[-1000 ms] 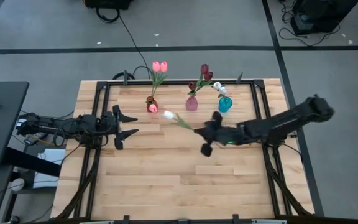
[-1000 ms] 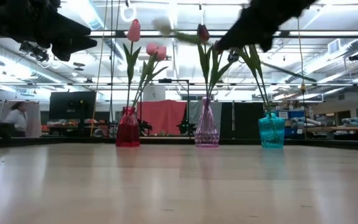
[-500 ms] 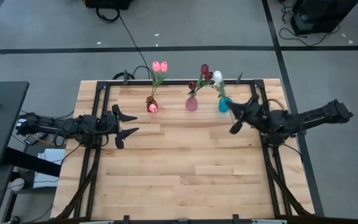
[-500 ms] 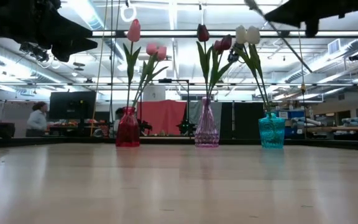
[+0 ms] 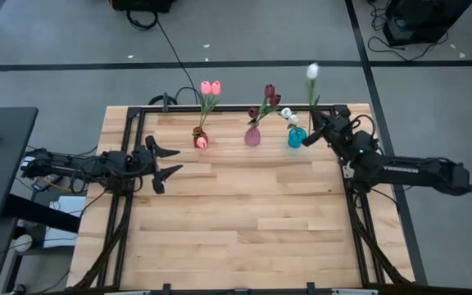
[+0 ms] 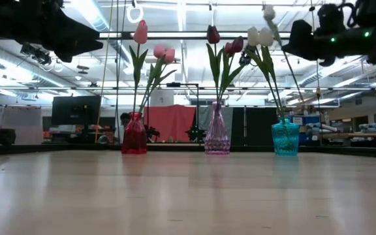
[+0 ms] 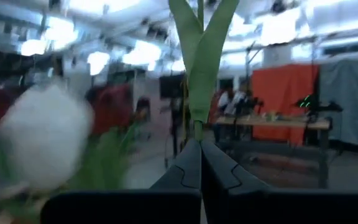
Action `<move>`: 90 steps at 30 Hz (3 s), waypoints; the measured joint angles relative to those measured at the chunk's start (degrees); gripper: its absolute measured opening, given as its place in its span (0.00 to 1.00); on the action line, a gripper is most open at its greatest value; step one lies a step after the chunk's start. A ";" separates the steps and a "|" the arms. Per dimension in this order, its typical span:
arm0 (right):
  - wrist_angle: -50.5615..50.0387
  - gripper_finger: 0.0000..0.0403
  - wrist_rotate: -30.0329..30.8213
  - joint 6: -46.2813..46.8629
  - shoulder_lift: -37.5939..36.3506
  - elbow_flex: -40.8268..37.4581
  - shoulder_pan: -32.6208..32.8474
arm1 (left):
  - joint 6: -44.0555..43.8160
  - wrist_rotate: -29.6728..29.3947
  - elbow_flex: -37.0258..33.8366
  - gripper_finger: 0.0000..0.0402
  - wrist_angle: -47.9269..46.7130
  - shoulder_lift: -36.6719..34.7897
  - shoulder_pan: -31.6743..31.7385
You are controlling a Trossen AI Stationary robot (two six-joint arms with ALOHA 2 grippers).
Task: Sort flowers into vase by color
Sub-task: Put the white flower into the blue vase, then return to Home Position
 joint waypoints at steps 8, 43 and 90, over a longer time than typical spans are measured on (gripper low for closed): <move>19.58 0.01 -9.61 0.33 13.35 -3.22 -9.26 | 1.78 -1.51 -0.02 0.60 1.96 0.00 0.00; 22.06 0.30 -13.32 5.64 23.02 -8.46 -10.33 | -1.11 -1.28 -0.04 0.60 -2.04 -0.24 0.00; -57.37 0.39 -22.73 31.87 -38.28 -3.52 -12.76 | -9.26 10.76 -14.21 0.60 13.99 -19.58 -0.09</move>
